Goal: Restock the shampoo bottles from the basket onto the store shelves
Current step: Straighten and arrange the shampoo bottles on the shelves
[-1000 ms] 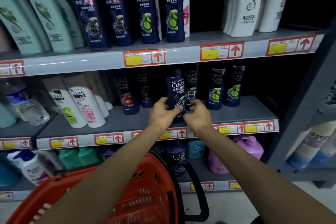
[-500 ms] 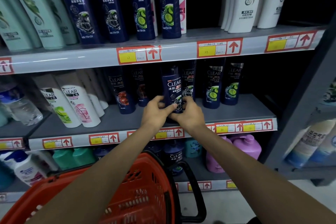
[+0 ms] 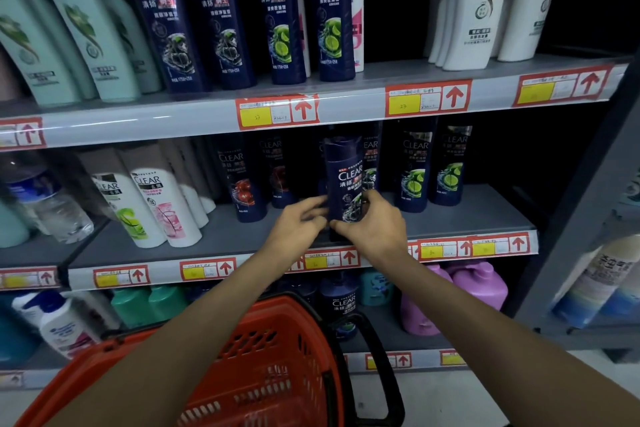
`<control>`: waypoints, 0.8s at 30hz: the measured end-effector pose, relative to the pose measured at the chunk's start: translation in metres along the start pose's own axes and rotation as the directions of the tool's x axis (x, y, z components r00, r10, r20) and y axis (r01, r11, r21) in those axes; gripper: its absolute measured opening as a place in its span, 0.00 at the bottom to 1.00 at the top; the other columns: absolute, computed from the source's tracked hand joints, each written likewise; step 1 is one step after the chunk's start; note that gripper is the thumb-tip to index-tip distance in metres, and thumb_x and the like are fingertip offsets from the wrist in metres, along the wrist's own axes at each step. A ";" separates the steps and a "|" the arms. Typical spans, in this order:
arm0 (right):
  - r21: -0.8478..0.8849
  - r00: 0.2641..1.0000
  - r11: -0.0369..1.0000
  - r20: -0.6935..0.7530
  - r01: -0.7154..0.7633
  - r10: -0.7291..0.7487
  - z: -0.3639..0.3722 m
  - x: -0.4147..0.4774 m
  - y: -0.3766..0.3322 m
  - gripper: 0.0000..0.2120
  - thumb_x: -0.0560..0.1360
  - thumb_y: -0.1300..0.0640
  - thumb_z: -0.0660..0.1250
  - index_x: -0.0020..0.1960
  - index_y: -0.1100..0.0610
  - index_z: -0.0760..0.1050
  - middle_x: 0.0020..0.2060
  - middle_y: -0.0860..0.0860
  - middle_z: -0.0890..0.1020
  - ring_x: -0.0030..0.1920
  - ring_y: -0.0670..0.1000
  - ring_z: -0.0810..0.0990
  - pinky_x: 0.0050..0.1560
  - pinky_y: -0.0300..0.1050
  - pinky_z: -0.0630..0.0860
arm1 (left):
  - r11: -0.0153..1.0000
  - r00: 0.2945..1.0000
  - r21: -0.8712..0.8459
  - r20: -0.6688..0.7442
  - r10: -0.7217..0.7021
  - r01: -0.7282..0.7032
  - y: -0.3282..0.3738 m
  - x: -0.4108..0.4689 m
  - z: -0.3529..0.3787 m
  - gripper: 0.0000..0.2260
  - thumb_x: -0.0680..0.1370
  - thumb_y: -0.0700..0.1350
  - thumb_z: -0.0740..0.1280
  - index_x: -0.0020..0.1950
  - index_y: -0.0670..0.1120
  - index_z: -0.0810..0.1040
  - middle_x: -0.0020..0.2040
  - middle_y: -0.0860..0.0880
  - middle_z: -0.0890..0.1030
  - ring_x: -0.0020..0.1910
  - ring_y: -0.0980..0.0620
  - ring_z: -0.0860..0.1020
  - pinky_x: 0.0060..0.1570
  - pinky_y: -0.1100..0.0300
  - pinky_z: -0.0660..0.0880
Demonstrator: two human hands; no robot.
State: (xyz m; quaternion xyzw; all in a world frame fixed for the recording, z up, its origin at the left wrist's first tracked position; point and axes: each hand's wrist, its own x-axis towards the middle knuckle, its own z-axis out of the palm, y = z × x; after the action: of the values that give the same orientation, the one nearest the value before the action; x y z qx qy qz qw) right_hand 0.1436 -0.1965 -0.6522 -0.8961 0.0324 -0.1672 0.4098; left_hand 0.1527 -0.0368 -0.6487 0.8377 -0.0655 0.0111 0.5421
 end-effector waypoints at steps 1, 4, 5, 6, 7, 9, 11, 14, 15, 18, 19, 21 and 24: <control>0.001 1.000 1.000 -0.022 0.006 -0.006 -0.002 -0.001 0.002 0.30 0.63 0.41 0.79 0.61 0.50 0.75 0.48 0.47 0.85 0.48 0.51 0.84 0.49 0.49 0.82 | 1.000 1.000 0.026 -0.018 -0.001 0.002 -0.001 0.002 0.000 0.18 0.81 0.35 0.64 0.67 0.51 0.79 0.54 0.52 0.85 0.54 0.56 0.82 0.49 0.72 0.75; 0.016 0.995 0.999 -0.093 0.034 -0.033 -0.012 -0.004 0.014 0.28 0.64 0.42 0.79 0.60 0.50 0.76 0.47 0.47 0.85 0.48 0.52 0.84 0.49 0.49 0.82 | 0.992 0.996 0.123 -0.090 -0.011 0.022 -0.008 0.010 0.004 0.17 0.80 0.39 0.67 0.68 0.47 0.79 0.44 0.53 0.84 0.49 0.53 0.82 0.48 0.64 0.75; 0.019 0.993 0.999 -0.116 0.040 -0.037 -0.018 -0.005 0.020 0.27 0.64 0.43 0.79 0.59 0.50 0.76 0.46 0.47 0.86 0.47 0.52 0.84 0.49 0.49 0.82 | 0.990 0.993 0.131 -0.112 -0.032 0.047 -0.010 0.013 0.006 0.17 0.80 0.40 0.68 0.69 0.47 0.78 0.44 0.53 0.84 0.49 0.53 0.81 0.49 0.61 0.75; 0.023 0.989 0.999 -0.140 0.044 -0.041 -0.024 -0.005 0.025 0.26 0.65 0.43 0.80 0.58 0.50 0.77 0.46 0.46 0.86 0.47 0.51 0.84 0.49 0.48 0.82 | 0.989 0.990 0.127 -0.133 -0.054 0.072 -0.011 0.016 0.007 0.18 0.79 0.42 0.70 0.70 0.47 0.77 0.44 0.53 0.83 0.50 0.52 0.81 0.50 0.60 0.75; 0.027 0.986 0.999 -0.164 0.047 -0.042 -0.029 -0.005 0.029 0.25 0.65 0.43 0.80 0.58 0.49 0.77 0.46 0.46 0.86 0.46 0.50 0.84 0.48 0.49 0.82 | 0.988 0.985 0.122 -0.155 -0.073 0.092 -0.011 0.019 0.009 0.20 0.79 0.45 0.71 0.71 0.47 0.75 0.45 0.53 0.82 0.51 0.52 0.81 0.51 0.59 0.75; 0.027 0.979 0.998 -0.201 0.050 -0.044 -0.040 -0.005 0.037 0.23 0.66 0.44 0.80 0.56 0.49 0.78 0.44 0.45 0.86 0.45 0.50 0.84 0.47 0.49 0.82 | 0.986 0.976 0.120 -0.199 -0.088 0.113 -0.007 0.025 0.015 0.27 0.78 0.50 0.74 0.74 0.48 0.71 0.48 0.54 0.80 0.52 0.52 0.79 0.52 0.60 0.73; 0.015 0.972 0.998 -0.230 0.059 -0.054 -0.049 -0.006 0.043 0.21 0.66 0.44 0.80 0.55 0.49 0.79 0.43 0.45 0.86 0.44 0.50 0.84 0.45 0.47 0.81 | 0.985 0.966 0.121 -0.239 -0.094 0.126 -0.001 0.034 0.021 0.33 0.75 0.54 0.76 0.77 0.48 0.67 0.55 0.51 0.80 0.54 0.51 0.78 0.53 0.59 0.73; 0.003 0.970 0.998 -0.236 0.065 -0.063 -0.057 -0.008 0.049 0.21 0.66 0.45 0.81 0.55 0.50 0.79 0.42 0.42 0.84 0.43 0.47 0.83 0.42 0.42 0.77 | 0.983 0.946 0.113 -0.306 -0.107 0.147 0.005 0.054 0.032 0.39 0.72 0.58 0.78 0.78 0.47 0.66 0.65 0.47 0.78 0.63 0.45 0.78 0.61 0.52 0.76; -0.001 0.970 0.998 -0.233 0.068 -0.066 -0.058 -0.008 0.051 0.21 0.66 0.46 0.81 0.56 0.50 0.79 0.41 0.40 0.82 0.42 0.46 0.82 0.42 0.40 0.75 | 0.983 0.938 0.107 -0.330 -0.108 0.151 0.006 0.060 0.035 0.40 0.71 0.59 0.78 0.77 0.46 0.67 0.66 0.47 0.78 0.64 0.44 0.78 0.62 0.50 0.77; -0.011 0.967 0.994 -0.232 0.104 -0.104 -0.060 -0.009 0.055 0.22 0.66 0.47 0.82 0.56 0.50 0.79 0.40 0.38 0.79 0.41 0.43 0.79 0.42 0.38 0.73 | 0.983 0.909 0.076 -0.398 -0.121 0.165 0.012 0.073 0.043 0.36 0.70 0.61 0.78 0.70 0.43 0.72 0.64 0.45 0.80 0.62 0.42 0.79 0.57 0.49 0.79; -0.009 0.966 0.993 -0.232 0.115 -0.114 -0.060 -0.008 0.056 0.23 0.66 0.47 0.82 0.57 0.49 0.79 0.40 0.38 0.79 0.41 0.43 0.79 0.43 0.38 0.74 | 0.983 0.899 0.067 -0.420 -0.129 0.172 0.013 0.076 0.044 0.34 0.71 0.61 0.78 0.69 0.42 0.73 0.64 0.45 0.80 0.61 0.42 0.79 0.54 0.51 0.78; -0.015 0.965 0.992 -0.230 0.128 -0.128 -0.059 -0.007 0.057 0.23 0.66 0.47 0.82 0.58 0.50 0.79 0.42 0.38 0.81 0.42 0.43 0.80 0.44 0.38 0.75 | 0.979 0.883 0.063 -0.447 -0.145 0.192 0.013 0.079 0.043 0.32 0.73 0.59 0.77 0.69 0.42 0.74 0.63 0.44 0.81 0.60 0.41 0.80 0.52 0.52 0.76; -0.035 0.964 0.989 -0.221 0.141 -0.145 -0.055 -0.004 0.059 0.24 0.65 0.47 0.82 0.58 0.50 0.79 0.47 0.43 0.85 0.46 0.46 0.83 0.47 0.43 0.80 | 0.980 0.896 0.106 -0.431 -0.107 0.169 0.012 0.074 0.035 0.28 0.73 0.59 0.77 0.65 0.44 0.75 0.59 0.46 0.82 0.57 0.43 0.80 0.53 0.49 0.79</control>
State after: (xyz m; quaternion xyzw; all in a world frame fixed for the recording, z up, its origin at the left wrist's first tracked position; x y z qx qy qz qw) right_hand 0.1260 -0.2744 -0.6636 -0.8756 0.0151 -0.2955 0.3819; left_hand 0.2231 -0.0805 -0.6458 0.8540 0.1142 0.1584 0.4822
